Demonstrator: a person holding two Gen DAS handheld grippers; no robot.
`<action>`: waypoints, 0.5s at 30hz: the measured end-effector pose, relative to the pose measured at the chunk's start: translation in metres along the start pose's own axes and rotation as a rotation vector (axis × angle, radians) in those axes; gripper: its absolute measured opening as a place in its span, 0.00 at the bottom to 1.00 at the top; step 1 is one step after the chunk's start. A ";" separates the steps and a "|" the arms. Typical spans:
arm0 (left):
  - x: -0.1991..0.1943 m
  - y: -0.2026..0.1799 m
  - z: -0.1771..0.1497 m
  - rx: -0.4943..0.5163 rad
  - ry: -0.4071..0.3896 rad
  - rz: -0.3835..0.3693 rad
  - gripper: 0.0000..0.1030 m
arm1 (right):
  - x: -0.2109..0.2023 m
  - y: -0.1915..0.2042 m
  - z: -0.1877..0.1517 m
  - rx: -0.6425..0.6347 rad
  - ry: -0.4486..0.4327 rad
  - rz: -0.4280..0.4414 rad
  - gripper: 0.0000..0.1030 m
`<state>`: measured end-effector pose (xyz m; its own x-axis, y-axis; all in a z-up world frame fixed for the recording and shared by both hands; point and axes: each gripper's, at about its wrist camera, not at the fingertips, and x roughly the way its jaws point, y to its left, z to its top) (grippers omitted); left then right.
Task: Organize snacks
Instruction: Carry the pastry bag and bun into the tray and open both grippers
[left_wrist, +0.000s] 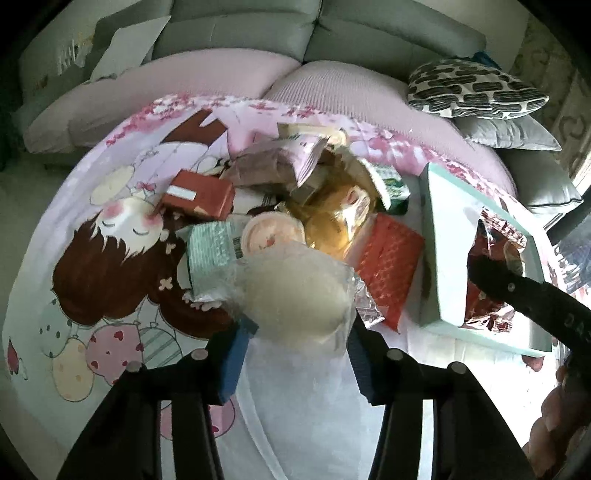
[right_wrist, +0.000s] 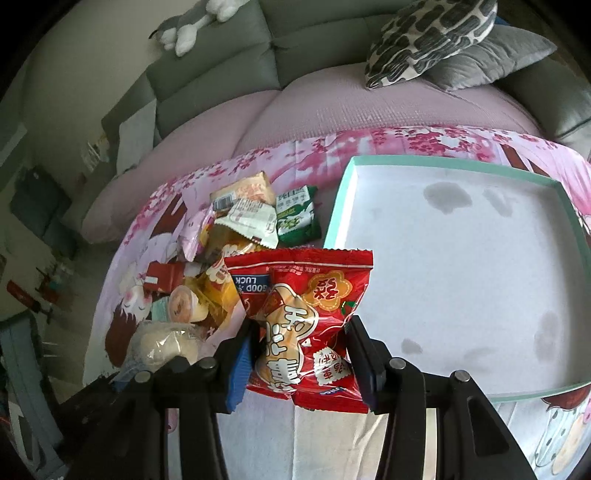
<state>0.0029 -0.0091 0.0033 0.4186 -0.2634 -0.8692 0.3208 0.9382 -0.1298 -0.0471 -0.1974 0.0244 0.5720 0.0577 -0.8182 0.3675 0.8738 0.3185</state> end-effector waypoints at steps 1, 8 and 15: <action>-0.002 -0.002 0.001 0.006 -0.008 -0.001 0.50 | -0.001 -0.002 0.001 0.006 -0.004 0.000 0.49; -0.009 -0.007 -0.001 0.023 -0.029 -0.002 0.50 | -0.006 -0.013 0.003 0.039 -0.012 0.004 0.49; -0.028 -0.012 0.002 0.034 -0.083 -0.014 0.50 | -0.007 -0.016 0.003 0.051 -0.013 0.007 0.49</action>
<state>-0.0112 -0.0134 0.0301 0.4826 -0.2950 -0.8247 0.3546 0.9268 -0.1240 -0.0550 -0.2135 0.0265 0.5840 0.0567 -0.8098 0.4006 0.8475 0.3482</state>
